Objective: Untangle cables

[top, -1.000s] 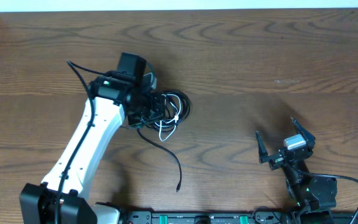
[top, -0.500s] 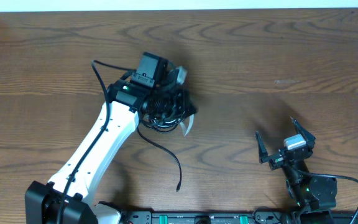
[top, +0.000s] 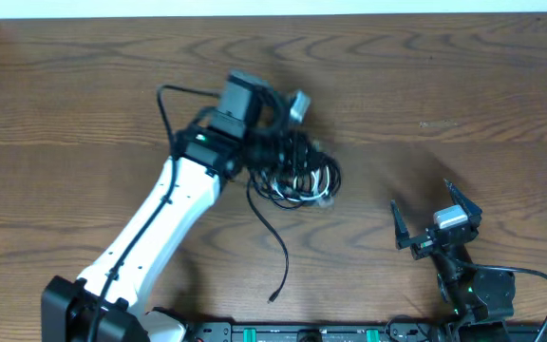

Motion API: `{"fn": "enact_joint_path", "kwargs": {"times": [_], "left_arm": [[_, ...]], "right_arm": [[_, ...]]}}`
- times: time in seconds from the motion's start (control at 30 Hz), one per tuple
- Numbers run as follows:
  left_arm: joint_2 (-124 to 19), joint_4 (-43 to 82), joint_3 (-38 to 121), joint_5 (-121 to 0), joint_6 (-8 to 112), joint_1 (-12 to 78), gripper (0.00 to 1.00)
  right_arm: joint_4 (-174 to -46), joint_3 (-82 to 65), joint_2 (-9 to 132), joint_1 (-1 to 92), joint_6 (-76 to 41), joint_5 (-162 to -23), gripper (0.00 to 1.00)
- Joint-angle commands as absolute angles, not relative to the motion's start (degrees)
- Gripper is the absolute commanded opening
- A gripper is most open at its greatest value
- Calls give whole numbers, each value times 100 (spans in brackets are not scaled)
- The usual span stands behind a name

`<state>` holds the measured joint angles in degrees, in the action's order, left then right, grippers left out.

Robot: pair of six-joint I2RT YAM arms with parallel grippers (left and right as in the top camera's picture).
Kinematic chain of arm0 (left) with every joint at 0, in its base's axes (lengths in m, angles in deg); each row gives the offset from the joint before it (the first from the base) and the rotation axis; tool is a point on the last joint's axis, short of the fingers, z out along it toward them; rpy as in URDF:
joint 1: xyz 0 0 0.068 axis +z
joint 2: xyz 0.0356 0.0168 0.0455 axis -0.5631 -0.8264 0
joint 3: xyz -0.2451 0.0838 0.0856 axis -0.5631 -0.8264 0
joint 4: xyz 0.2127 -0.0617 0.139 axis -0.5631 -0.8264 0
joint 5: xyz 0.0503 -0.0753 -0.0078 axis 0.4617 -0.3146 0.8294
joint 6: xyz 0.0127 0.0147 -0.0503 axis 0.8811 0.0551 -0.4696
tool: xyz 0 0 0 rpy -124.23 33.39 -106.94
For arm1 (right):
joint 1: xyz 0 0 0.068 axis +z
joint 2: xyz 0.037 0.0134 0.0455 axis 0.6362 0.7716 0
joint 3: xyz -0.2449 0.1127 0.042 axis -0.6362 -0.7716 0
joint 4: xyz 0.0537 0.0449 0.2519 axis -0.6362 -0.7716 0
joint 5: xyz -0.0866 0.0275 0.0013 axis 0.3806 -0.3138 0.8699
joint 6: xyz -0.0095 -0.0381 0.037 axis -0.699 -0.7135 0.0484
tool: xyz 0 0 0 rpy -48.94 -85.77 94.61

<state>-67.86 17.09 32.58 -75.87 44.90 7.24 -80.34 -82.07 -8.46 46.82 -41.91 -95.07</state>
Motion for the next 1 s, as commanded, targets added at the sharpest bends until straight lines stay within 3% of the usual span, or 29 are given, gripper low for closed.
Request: {"fn": "enact_joint_path", "kwargs": {"times": [0.0, 0.27, 0.97], "left_arm": [[-6856, 1213, 3275, -4804, 4326, 339, 8], [-7339, 1167, 3275, -4516, 4507, -266, 8], [-7942, 1304, 3275, -4579, 4505, -283, 8]], "right_arm": [[-8060, -8214, -876, 4706, -4127, -9504, 99], [-8060, -8214, -876, 4706, -4127, -9504, 99], [-8060, -8214, -876, 4706, -4127, -9504, 99]]}}
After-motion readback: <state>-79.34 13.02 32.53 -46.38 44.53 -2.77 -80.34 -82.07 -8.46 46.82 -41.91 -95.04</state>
